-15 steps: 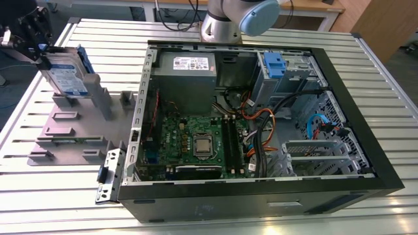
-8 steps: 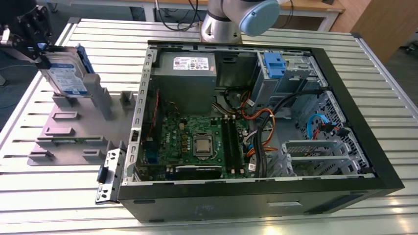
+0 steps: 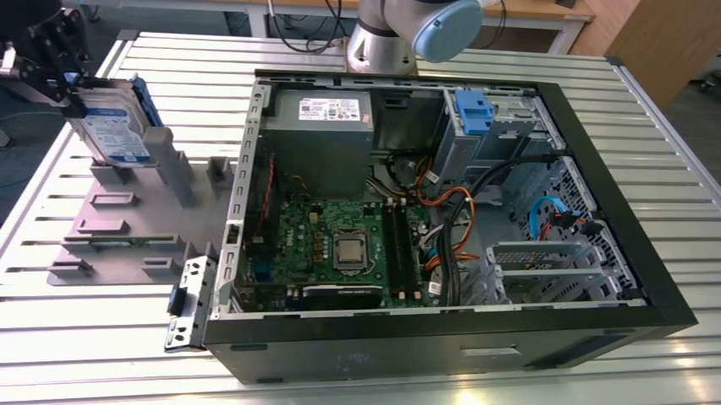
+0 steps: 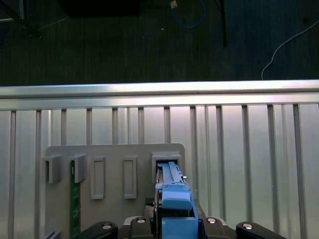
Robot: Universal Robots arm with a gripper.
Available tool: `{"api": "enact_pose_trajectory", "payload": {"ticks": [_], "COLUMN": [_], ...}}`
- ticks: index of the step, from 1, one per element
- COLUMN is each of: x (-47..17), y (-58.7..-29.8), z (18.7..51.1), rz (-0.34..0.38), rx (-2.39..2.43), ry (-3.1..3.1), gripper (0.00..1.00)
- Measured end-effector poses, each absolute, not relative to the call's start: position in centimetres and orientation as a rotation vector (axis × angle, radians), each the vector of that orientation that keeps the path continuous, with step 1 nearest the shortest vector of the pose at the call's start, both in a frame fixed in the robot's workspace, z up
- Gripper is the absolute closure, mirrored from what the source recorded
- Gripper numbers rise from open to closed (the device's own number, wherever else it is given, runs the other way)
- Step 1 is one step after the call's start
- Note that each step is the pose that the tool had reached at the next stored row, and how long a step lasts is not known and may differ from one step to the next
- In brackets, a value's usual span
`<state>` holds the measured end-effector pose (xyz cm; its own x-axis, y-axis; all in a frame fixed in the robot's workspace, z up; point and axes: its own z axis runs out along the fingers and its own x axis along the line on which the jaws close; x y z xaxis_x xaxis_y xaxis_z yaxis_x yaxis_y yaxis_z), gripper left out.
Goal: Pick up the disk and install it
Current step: 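Pick up the disk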
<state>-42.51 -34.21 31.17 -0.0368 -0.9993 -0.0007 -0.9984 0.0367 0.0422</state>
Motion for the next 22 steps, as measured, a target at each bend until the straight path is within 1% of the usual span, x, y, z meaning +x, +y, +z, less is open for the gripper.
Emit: {"api": "enact_pose_trajectory", "payload": {"ticks": [22], "x": [-42.51], "y": [-34.21], "z": [31.97], "rz": [-0.048], "rx": [2.160], "ry": [-2.241], "gripper": [0.63]}}
